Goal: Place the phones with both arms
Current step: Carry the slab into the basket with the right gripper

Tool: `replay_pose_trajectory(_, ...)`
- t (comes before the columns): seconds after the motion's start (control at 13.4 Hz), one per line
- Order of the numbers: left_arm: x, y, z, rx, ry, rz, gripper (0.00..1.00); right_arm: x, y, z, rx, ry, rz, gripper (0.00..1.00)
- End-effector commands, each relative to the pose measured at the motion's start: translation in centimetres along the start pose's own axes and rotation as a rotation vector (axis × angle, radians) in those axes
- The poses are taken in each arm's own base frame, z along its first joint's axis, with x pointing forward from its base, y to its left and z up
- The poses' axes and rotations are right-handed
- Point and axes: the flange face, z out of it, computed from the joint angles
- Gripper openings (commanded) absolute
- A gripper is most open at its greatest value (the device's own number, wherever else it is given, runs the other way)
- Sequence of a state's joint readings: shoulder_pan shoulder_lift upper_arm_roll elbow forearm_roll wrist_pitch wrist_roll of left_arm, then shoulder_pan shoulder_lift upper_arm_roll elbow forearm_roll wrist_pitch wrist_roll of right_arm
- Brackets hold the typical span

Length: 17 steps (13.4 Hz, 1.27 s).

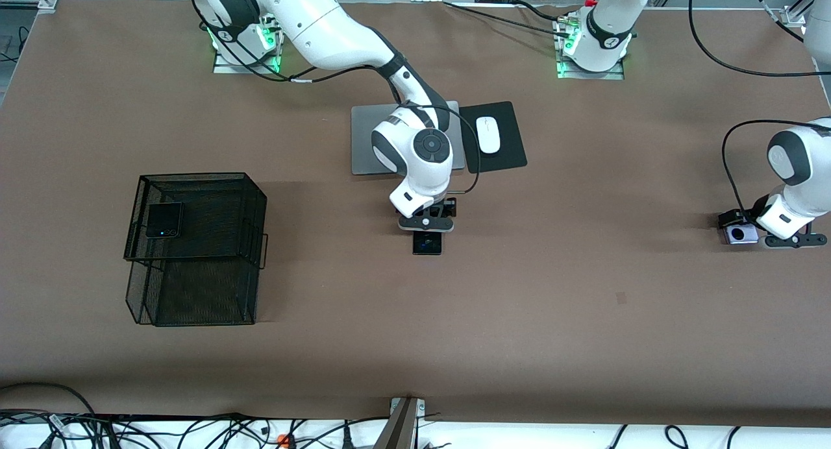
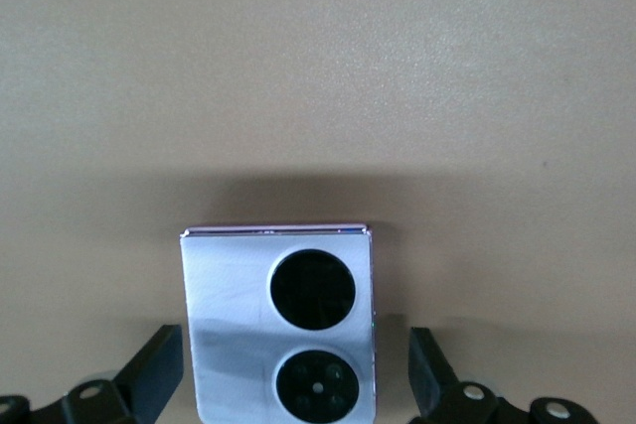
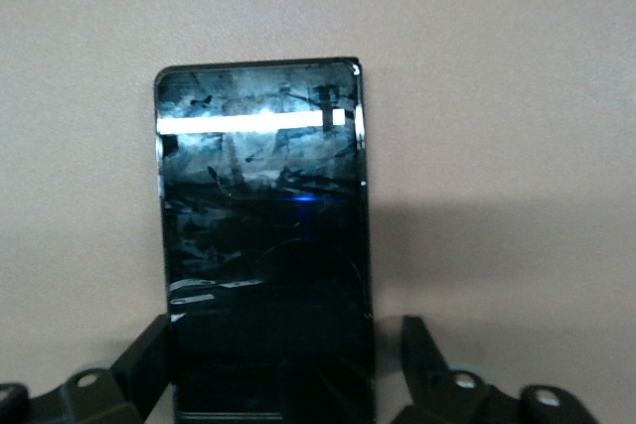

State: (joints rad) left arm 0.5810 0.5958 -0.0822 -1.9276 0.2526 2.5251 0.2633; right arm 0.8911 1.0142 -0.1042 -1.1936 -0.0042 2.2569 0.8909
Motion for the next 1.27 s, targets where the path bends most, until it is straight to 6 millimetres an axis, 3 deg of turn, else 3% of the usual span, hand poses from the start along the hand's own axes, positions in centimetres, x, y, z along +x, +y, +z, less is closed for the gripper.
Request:
replay_pose_trajectory(0.0, -0.2, -0.4, 0.5, 0.003, 0.012, 0.017, 1.0, 0.1, 0.2, -0.3, 0.001, -0.008, -0.005, 0.23)
replay_pose_trajectory(0.07, -0.3, -0.5, 0.6, 0.003, 0.012, 0.015, 1.0, 0.2, 0.1, -0.6, -0.003, -0.011, -0.006, 0.01)
replay_pose_trajectory(0.15, -0.3, -0.5, 0.8, 0.001, 0.01, 0.015, 1.0, 0.2, 0.2, -0.9, -0.011, -0.017, -0.006, 0.0)
replay_pose_trajectory(0.37, -0.3, -0.5, 0.9, 0.001, 0.01, 0.015, 1.0, 1.9, -0.2, -5.4, -0.032, -0.038, 0.005, 0.0)
replay_pose_trajectory(0.52, -0.3, -0.6, 0.9, 0.001, 0.011, 0.013, 1.0, 2.6, 0.2, -7.2, -0.064, -0.059, 0.014, 0.0)
replay_pose_trajectory(0.75, -0.3, -0.7, 1.2, -0.002, 0.009, 0.01, 1.0, 3.3, 0.5, -13.8, -0.045, -0.048, 0.024, 0.0)
replay_pose_trajectory(0.82, -0.2, -0.7, 1.1, -0.001, 0.01, 0.01, 0.89, 3.4, 0.7, -16.2, -0.04, -0.046, 0.027, 0.0)
replay_pose_trajectory(0.9, -0.2, -0.7, 1.1, -0.001, 0.008, 0.013, 0.66, 3.5, 1.3, -18.4, -0.046, -0.052, 0.031, 0.0)
replay_pose_trajectory(0.97, -0.2, -0.8, 1.1, -0.001, 0.01, 0.025, 0.45, 4.2, 2.7, -21.4, -0.048, -0.058, 0.039, 0.0)
replay_pose_trajectory(1.05, -0.2, -0.9, 1.0, 0.0, 0.011, 0.033, 0.29, 5.9, 5.1, -24.3, -0.04, -0.061, 0.057, 0.0)
replay_pose_trajectory(1.2, 0.0, -0.8, 0.6, 0.003, 0.015, 0.036, 0.19, 7.5, 10.0, -26.8, -0.087, -0.122, -0.015, 0.0)
